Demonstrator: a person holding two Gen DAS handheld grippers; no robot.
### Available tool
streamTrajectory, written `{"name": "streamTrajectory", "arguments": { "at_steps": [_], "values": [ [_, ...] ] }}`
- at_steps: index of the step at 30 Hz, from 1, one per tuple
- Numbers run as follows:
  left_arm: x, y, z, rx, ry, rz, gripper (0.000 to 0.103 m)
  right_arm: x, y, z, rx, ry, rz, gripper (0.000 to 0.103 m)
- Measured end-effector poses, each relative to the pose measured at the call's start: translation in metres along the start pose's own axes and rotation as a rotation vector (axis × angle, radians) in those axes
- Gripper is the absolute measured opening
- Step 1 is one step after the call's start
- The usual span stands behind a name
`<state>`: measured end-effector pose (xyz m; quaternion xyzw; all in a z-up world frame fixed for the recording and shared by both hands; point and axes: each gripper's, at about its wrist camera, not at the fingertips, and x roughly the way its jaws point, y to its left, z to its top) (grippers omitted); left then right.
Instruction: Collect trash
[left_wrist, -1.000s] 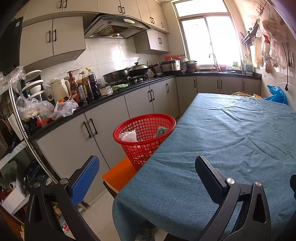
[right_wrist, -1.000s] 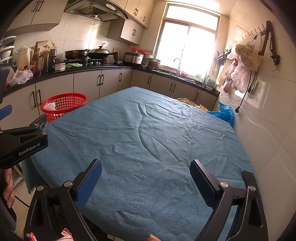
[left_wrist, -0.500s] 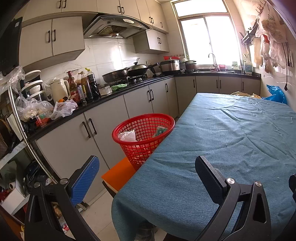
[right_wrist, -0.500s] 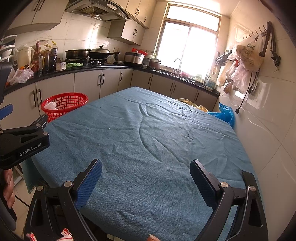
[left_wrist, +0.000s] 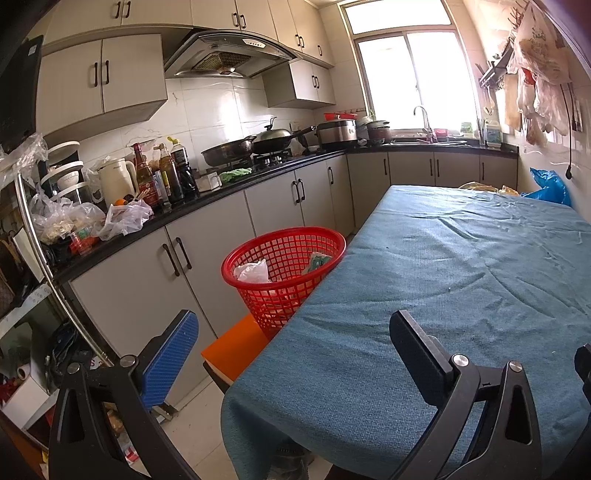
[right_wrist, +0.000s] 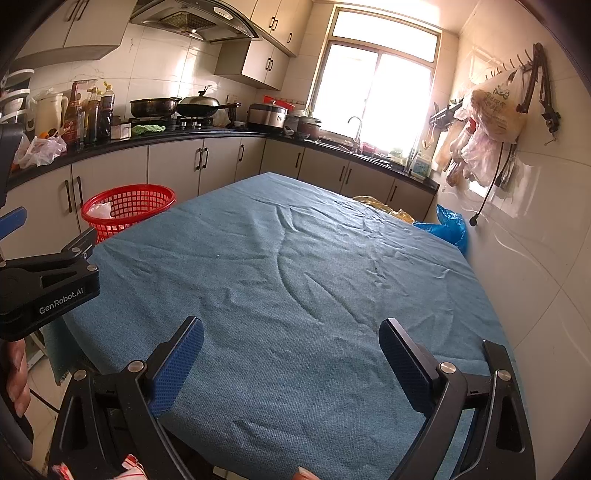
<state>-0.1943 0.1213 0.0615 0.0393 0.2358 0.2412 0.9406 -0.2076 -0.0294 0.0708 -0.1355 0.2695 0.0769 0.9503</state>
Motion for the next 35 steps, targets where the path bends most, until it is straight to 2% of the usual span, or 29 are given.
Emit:
{"name": "streamTrajectory", "arguments": {
  "at_steps": [31,35],
  "values": [
    [0.013,0.001,-0.004,0.022,0.049,-0.028,0.103,0.004,-0.004,-0.002,0.008,0.008,-0.004,0.098],
    [0.016,-0.009,0.0,0.039,0.066,-0.07,0.103,0.013,-0.023,-0.001,0.065,0.036,-0.009,0.098]
  ]
}}
